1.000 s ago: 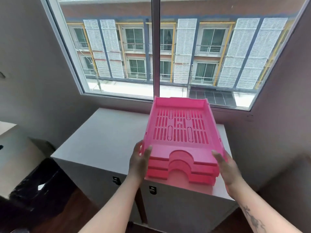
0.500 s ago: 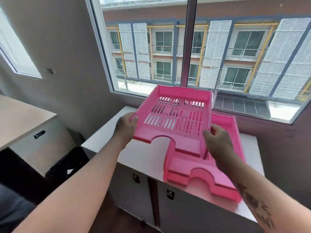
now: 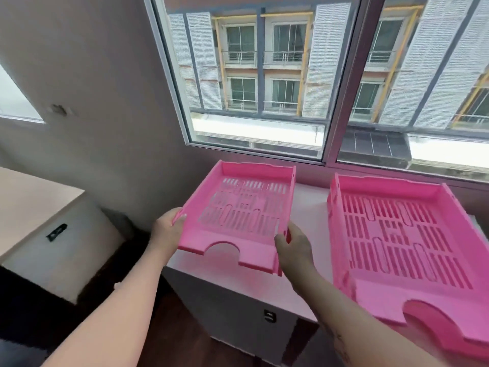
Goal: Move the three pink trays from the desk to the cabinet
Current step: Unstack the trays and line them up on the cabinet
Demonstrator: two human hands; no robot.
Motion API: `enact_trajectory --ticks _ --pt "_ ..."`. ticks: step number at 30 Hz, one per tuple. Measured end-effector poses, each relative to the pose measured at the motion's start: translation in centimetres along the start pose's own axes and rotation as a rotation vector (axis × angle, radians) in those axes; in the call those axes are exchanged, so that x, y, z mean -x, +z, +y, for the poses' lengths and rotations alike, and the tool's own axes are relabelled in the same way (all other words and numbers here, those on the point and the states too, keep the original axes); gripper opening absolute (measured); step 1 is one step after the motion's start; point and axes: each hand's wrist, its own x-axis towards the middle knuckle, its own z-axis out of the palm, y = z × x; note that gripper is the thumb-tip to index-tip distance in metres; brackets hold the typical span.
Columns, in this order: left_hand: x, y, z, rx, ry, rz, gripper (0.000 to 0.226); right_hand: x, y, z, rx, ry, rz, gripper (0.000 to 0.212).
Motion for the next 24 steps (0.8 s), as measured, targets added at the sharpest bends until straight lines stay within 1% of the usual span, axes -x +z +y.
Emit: enact_trajectory --ticks 3,6,8,11,12,15,17,19,22,24 --pt "-0.4 0.7 -3.1 -0.016 -0.072 -0.048 0.03 0.1 1.3 2.5 0.076 0.06 -0.022 0.027" --pt "-0.3 1.0 -5.1 -0.076 -0.131 -0.071 0.039 0.5 2.0 3.5 0.158 0.105 -0.061 0.047" --pt "-0.8 0.9 -5.2 -0.105 -0.116 -0.059 0.039 0.5 1.9 2.5 0.192 0.11 -0.058 0.05" --pt "-1.9 0.5 -3.0 -0.148 -0.038 0.01 0.046 -0.8 0.1 0.4 0.243 0.064 -0.013 0.065" --pt "-2.2 0.4 -1.8 -0.157 0.002 0.032 0.048 -1.4 -1.0 -0.5 0.269 0.029 0.022 0.066" --pt "-2.2 1.9 3.0 -0.188 0.174 0.101 0.04 -2.8 -5.7 -2.8 0.329 -0.064 0.156 0.058" --pt "-2.0 3.1 5.6 -0.179 0.263 0.1 0.035 -3.6 -8.1 -4.3 0.403 -0.108 0.229 0.052" --pt "0.9 7.4 9.1 -0.141 0.35 0.001 0.037 -2.4 -14.3 -3.7 0.46 -0.097 0.334 0.051" --pt "4.0 11.8 11.5 -0.123 0.379 -0.144 0.04 -1.8 -19.6 -2.4 0.53 -0.038 0.429 0.052" --pt "6.9 15.2 12.9 -0.139 0.351 -0.263 0.047 -0.7 -23.5 -0.5 0.581 0.03 0.502 0.049"
